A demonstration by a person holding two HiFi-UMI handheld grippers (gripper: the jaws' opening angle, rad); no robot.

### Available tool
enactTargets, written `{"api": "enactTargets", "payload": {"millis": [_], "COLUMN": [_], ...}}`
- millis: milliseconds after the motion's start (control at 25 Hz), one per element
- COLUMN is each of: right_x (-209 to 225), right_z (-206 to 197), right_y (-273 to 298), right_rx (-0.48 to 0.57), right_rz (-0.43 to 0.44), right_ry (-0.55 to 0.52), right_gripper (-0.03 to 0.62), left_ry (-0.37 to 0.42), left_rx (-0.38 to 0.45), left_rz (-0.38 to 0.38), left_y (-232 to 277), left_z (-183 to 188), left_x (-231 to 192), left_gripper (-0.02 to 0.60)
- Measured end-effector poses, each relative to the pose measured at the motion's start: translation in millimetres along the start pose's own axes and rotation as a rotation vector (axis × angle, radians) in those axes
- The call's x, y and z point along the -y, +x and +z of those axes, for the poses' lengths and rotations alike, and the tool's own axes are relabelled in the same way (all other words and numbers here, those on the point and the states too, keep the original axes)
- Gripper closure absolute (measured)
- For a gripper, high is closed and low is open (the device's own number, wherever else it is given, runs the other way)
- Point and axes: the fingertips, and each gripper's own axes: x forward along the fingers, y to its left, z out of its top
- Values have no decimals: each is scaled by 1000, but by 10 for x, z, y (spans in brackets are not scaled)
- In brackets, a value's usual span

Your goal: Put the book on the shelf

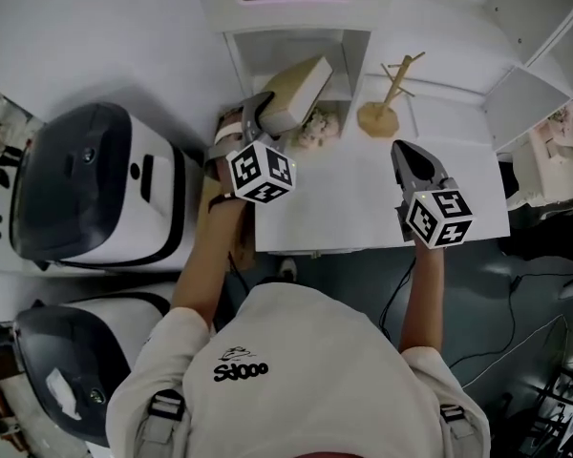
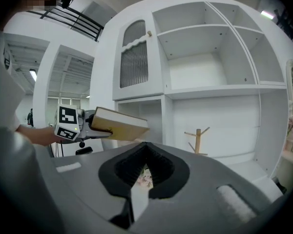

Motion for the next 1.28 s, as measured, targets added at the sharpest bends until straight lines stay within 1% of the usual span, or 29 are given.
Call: {"api": "enactTargets", "payload": {"millis": [160, 280, 360, 400, 480, 600, 800, 960, 1120, 1280], "right_x": [47, 53, 76, 87, 105, 166, 354, 500, 628, 756], "right_z": [-58, -114, -109, -86, -43, -9, 2, -24, -24, -60], "right_y": [136, 217, 292, 327, 358, 362, 302, 245, 170, 92], "right_rx": [2, -12, -22, -20, -15, -19, -25, -27, -21, -30], "right_rz": [-25, 2, 38, 60, 97, 118, 119, 95, 65, 30], "right_ry": [42, 54, 56, 58, 50, 11, -2, 7, 20, 30], "right_gripper": [591, 591, 591, 591, 591, 591, 591, 591, 591, 591], "left_ry": [188, 293, 334, 341, 347, 381, 361, 310, 278, 215], "left_rx": [-41, -67, -86, -96, -128, -191, -237, -241, -233, -198], "left_rz": [-25, -25, -28, -37, -71, -103, -109, -134, -189, -181], "left_y": [241, 376, 475, 529, 639, 819, 1104, 1306, 1502, 1666], "left_z": [-104, -132, -111, -95, -88, -122, -124, -149, -181, -124], "left_x": [59, 124, 166, 192, 297, 434, 524, 689, 888, 866], "left_gripper": [333, 333, 333, 331, 311, 281, 241, 198, 145, 141]}}
